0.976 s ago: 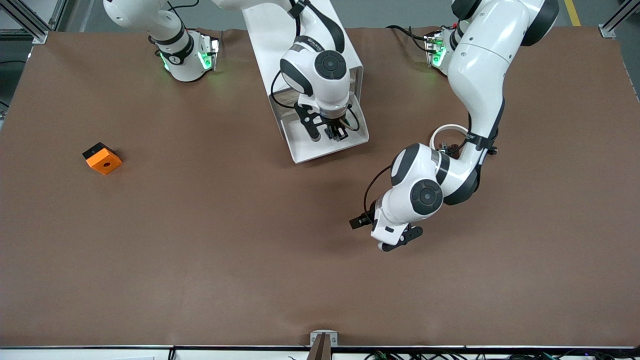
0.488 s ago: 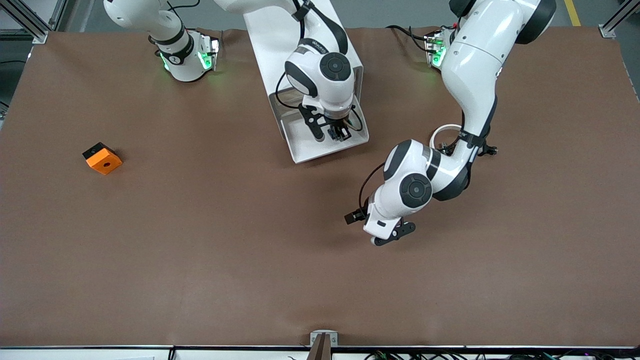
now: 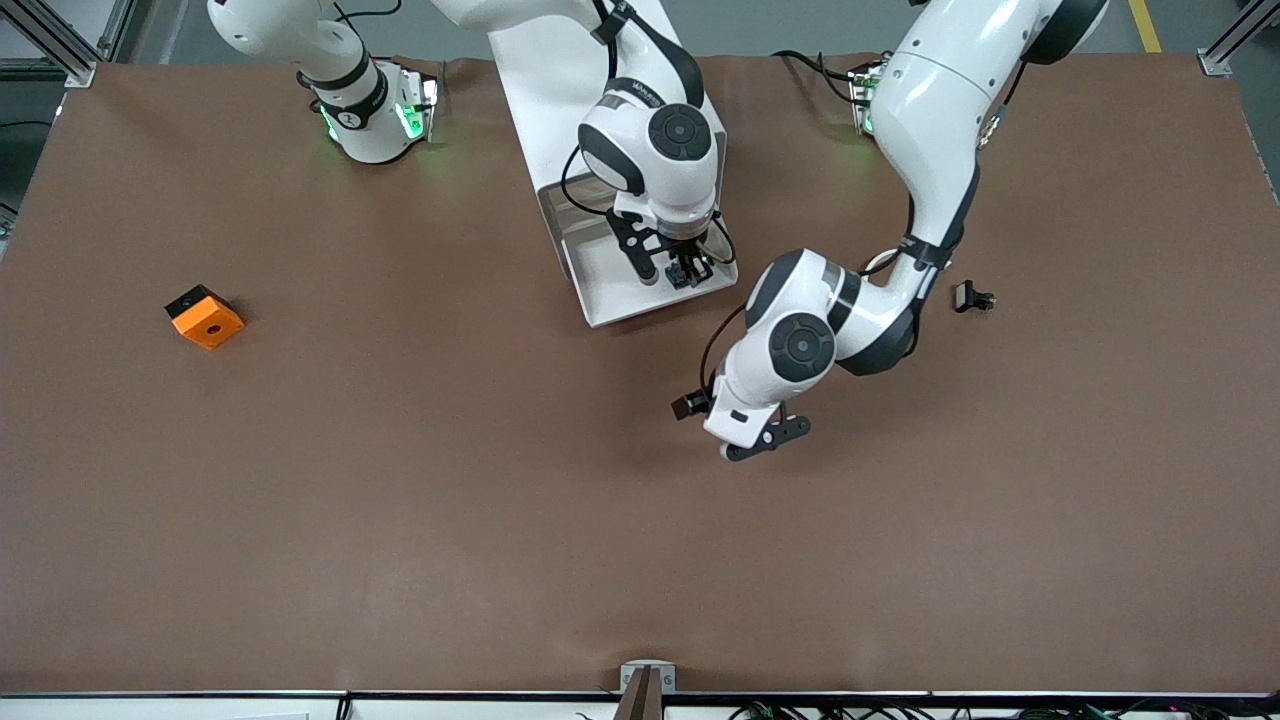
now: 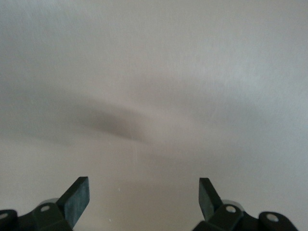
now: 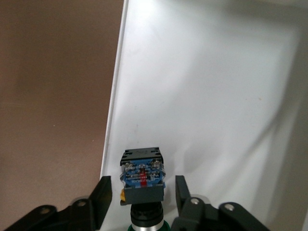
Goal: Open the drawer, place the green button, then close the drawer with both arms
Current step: 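Lower the button into the drawer and open the right gripper while the left gripper withdraws, then push the drawer shut with the left gripper while the right gripper returns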
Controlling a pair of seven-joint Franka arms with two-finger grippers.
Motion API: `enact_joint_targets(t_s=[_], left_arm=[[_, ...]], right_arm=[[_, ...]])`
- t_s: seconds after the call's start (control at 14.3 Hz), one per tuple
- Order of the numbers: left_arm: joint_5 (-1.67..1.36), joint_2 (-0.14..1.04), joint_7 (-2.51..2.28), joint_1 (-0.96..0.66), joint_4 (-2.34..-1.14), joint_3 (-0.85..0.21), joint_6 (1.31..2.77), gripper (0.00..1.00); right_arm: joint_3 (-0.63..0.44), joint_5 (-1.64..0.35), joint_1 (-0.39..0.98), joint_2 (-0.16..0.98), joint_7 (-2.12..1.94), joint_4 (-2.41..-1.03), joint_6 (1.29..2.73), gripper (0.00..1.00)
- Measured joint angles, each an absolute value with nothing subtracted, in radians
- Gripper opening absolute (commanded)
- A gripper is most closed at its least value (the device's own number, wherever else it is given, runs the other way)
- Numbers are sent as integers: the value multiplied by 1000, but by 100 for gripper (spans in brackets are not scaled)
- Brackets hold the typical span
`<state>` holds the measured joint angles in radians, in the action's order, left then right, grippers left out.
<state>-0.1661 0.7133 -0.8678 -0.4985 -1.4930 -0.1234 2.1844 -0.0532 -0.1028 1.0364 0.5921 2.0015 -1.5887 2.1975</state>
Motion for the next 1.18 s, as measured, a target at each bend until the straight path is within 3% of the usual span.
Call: enact_joint_targets(t_s=[0.21, 0.56, 1.18], left_arm=[[-108, 696, -940, -546, -1531, -124, 2222, 100], [-97, 647, -956, -601, -1612, -130, 2233, 100], [-97, 591, -956, -667, -1736, -145, 2236, 100]], right_arm=[[-54, -46, 1040, 592, 1966, -1551, 2131, 100], [-75, -36, 1033, 561, 1568, -1472, 1901, 100], [-87, -33, 829, 305, 862, -1459, 1615, 100]])
